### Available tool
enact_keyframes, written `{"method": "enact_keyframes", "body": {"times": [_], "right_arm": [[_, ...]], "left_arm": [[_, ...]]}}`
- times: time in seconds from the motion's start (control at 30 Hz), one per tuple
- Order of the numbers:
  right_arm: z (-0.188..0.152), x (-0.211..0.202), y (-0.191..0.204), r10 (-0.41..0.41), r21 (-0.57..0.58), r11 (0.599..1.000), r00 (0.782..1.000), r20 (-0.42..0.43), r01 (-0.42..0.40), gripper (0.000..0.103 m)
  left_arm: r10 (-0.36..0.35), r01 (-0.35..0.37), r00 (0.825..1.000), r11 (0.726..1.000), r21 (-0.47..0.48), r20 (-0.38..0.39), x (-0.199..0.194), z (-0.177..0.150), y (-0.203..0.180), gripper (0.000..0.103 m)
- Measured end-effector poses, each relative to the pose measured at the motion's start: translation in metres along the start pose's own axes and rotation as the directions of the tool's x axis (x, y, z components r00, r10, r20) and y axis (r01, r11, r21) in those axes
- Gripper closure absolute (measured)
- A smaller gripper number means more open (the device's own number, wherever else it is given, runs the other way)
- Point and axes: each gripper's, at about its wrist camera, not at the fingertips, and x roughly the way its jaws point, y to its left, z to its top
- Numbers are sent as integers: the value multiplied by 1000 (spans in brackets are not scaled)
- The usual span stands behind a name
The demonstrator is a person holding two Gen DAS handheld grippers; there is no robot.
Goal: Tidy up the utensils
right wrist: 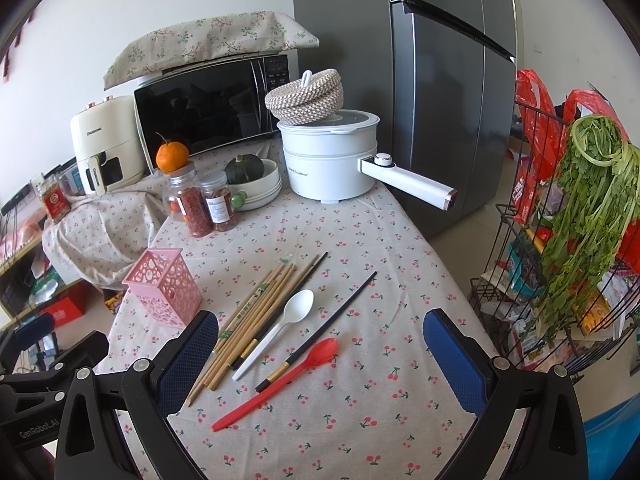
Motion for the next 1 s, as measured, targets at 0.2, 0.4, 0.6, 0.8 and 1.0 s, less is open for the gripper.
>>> {"method": "enact_keyframes", "body": {"times": [0.2, 0.4, 0.6, 0.8, 1.0], "right_arm": [[2, 0, -1, -1, 0, 1000, 1000, -1, 1, 0], [2, 1, -2, 0, 1, 1000, 1000, -1, 0, 0], [-2, 0, 2, -5, -2, 1000, 1000, 0, 5, 0], [2, 3, -4, -2, -3, 1000, 1000, -15, 2, 0], [17, 16, -13, 10, -6, 1000, 996, -85, -10, 0]], "left_arm": [[2, -2, 1000, 1000, 3, 4, -1, 0, 0, 1], [3, -3, 1000, 1000, 5, 8, -1, 0, -1, 1], [-10, 10, 1000, 1000, 7, -7, 0, 2, -3, 1], [-20, 21, 999, 999, 28, -28, 3, 8, -8, 1], [-108, 119, 988, 988, 97, -110, 14, 21, -22, 1]]}}
